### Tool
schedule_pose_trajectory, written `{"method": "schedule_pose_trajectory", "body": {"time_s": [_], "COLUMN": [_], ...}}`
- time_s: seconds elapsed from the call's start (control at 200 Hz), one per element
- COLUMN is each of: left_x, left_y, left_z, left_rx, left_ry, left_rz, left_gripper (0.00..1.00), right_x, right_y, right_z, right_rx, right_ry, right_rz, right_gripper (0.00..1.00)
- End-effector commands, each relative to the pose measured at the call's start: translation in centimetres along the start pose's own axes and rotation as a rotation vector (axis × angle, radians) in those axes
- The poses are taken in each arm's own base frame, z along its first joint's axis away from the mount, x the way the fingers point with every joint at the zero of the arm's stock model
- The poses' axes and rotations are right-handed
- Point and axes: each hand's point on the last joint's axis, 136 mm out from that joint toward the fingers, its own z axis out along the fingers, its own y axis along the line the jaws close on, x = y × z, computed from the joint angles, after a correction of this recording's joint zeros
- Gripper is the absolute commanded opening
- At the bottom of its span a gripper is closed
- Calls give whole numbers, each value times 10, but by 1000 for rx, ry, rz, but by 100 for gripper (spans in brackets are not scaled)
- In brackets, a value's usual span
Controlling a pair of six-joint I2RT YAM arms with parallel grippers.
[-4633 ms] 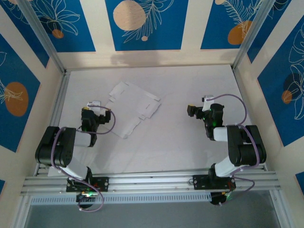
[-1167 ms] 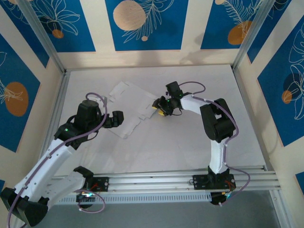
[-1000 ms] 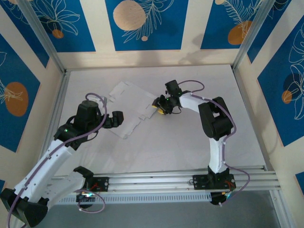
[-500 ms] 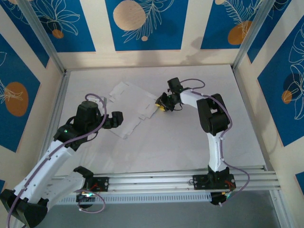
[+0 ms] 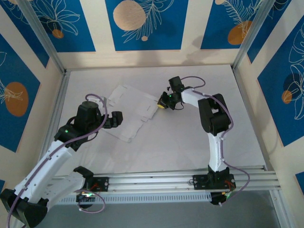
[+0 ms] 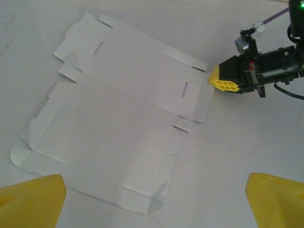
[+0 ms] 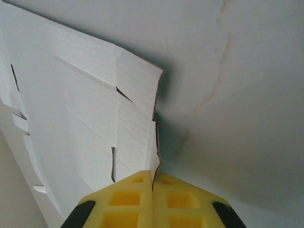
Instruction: Fold the paper box
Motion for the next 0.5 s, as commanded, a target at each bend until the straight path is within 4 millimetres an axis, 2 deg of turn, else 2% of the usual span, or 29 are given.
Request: {"method": "schedule_pose_trajectory", "body": {"time_s": [0.0, 0.205, 0.37, 0.49], "left_x": [1, 3, -11, -20], "left_y": [1, -8, -25, -32], "left_z": [3, 12, 19, 35], "left_rx": [-6, 37, 86, 75], "left_ry": [-15, 15, 41, 94], "left_rz": [17, -46, -166, -277], "left_gripper": [99, 100, 100, 100], "right_x": [9, 13, 14, 11], "right_y": [10, 13, 19, 30], "right_z": [-35, -69, -89, -109], "right_rx": [9, -13, -60, -124], "right_ry": [-39, -164, -304, -455], "right_rz": [-147, -295, -454, -634], "right_gripper": [0, 0, 0, 0]}}
